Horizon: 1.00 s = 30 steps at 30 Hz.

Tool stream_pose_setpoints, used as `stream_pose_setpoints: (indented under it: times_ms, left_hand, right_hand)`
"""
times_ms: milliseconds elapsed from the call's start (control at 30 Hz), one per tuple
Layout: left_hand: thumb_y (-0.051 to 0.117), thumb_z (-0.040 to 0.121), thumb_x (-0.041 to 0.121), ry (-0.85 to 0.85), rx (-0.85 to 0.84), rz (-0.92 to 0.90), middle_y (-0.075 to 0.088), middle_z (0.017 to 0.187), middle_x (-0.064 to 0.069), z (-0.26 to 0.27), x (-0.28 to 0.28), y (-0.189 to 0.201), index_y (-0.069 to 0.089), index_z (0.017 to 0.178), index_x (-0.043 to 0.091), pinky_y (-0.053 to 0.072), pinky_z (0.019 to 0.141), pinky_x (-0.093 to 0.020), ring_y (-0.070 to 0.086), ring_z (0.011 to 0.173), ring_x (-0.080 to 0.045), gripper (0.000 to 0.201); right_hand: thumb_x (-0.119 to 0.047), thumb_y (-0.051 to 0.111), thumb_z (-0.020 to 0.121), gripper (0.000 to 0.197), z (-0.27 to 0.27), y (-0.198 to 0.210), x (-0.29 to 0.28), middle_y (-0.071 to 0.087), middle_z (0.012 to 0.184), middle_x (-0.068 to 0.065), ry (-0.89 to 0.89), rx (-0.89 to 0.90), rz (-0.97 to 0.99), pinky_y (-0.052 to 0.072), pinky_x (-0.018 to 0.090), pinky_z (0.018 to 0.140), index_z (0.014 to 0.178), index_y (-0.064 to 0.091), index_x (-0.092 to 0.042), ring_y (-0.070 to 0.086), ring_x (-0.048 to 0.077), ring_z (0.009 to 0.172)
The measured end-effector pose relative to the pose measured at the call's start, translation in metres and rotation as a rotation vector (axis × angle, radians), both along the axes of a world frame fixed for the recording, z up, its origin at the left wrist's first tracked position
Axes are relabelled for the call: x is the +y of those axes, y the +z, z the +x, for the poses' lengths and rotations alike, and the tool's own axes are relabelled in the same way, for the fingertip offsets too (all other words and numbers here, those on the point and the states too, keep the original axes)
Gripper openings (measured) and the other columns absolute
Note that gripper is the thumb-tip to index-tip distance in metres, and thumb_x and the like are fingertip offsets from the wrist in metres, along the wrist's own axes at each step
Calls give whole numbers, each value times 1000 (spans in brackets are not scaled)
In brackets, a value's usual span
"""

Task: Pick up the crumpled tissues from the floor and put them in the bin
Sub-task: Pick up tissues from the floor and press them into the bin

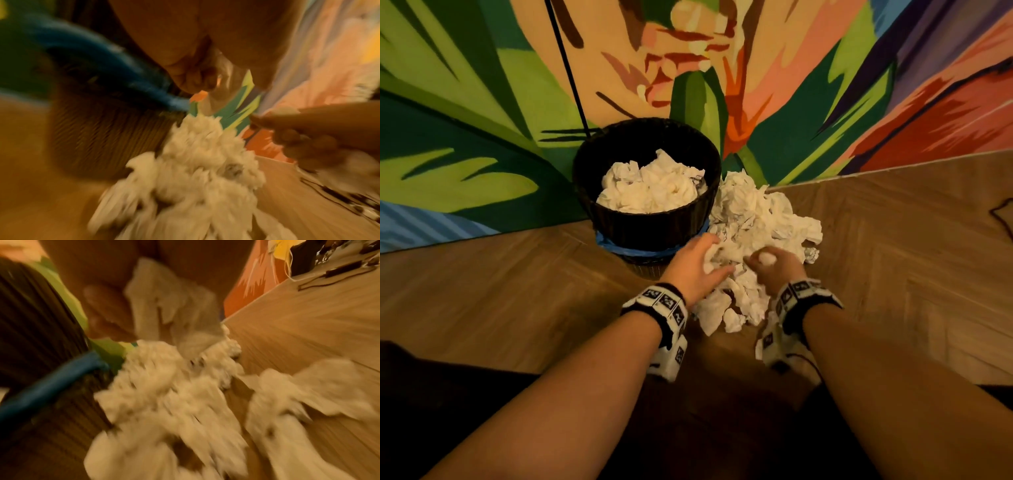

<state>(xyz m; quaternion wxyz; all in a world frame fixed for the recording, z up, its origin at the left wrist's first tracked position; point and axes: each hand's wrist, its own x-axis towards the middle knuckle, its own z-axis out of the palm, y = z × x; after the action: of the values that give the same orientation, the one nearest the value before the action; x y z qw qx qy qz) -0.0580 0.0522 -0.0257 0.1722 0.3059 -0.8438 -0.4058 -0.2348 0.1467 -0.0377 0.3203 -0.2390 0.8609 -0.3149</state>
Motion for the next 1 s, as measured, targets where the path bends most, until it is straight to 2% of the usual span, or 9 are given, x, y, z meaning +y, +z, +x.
stream_pose_setpoints:
  times_ms: [100, 267, 400, 500, 633, 800, 867, 933, 1000]
  left_hand:
    - [58, 94, 23, -83, 78, -221, 55, 111, 0, -22, -9, 53, 54, 112, 18, 48, 89, -33, 54, 94, -14, 19]
    - [50, 94, 6, 1, 232, -318, 60, 91, 6, -30, -55, 140, 56, 113, 22, 40, 67, -15, 55, 78, -6, 26]
    - [47, 98, 29, 42, 68, -466, 57, 84, 0, -8, -104, 182, 55, 95, 18, 37, 64, -27, 53, 76, -16, 14]
    - [33, 97, 35, 170, 79, -379, 58, 87, -14, 15, -131, 182, 56, 89, 6, 38, 69, -34, 52, 81, -26, 38]
    - [30, 101, 20, 418, -33, -132, 52, 91, -10, 36, -150, 149, 50, 87, 10, 32, 69, -31, 46, 82, -23, 26]
    - [52, 92, 20, 209, -393, -165, 58, 104, -7, 48, -147, 107, 50, 123, 23, 42, 64, -32, 56, 82, -26, 31]
    - [61, 88, 24, 140, -479, -239, 60, 116, -9, 50, -147, 100, 51, 122, 25, 48, 75, -33, 59, 94, -28, 36]
    - [66, 86, 25, 135, -463, -297, 63, 118, -8, 50, -149, 95, 59, 117, 23, 45, 82, -31, 59, 103, -27, 32]
    - [73, 82, 27, 155, -443, -326, 66, 112, -2, 50, -152, 94, 69, 103, 23, 46, 83, -29, 60, 101, -21, 22]
  right_hand:
    - [-67, 58, 81, 57, -14, 56, -32, 66, 105, 1, -22, 110, -132, 54, 42, 83, 110, 65, -18, 63, 23, 95]
    - [-38, 32, 99, 26, -19, 148, -77, 49, 89, -2, 14, 117, -427, 32, 29, 75, 87, 47, -21, 46, 15, 84]
    - [-18, 33, 100, 28, -2, 184, -102, 60, 119, 17, 90, 168, -523, 47, 35, 84, 114, 57, -16, 59, 30, 107]
    - [-3, 43, 93, 25, 16, 184, -116, 64, 100, 8, 134, 132, -673, 53, 30, 69, 102, 57, -22, 61, 22, 82]
    - [3, 52, 92, 20, 43, 171, -133, 63, 105, 9, 86, 48, -852, 52, 25, 81, 100, 51, -15, 61, 16, 91]
    - [-16, 66, 90, 15, 63, 136, -140, 51, 66, -8, 155, 128, -714, 39, 21, 58, 93, 52, -19, 44, 2, 53]
    - [-22, 68, 86, 11, 64, 123, -140, 59, 70, -9, 265, 274, -578, 44, 26, 62, 84, 58, -22, 52, 0, 60]
    - [-28, 66, 85, 4, 63, 112, -138, 66, 90, -5, 458, 491, -393, 50, 33, 78, 82, 63, -27, 60, 11, 86]
    - [-35, 57, 89, 13, 62, 103, -134, 61, 107, -2, 635, 732, -239, 44, 39, 90, 91, 67, -27, 51, 23, 106]
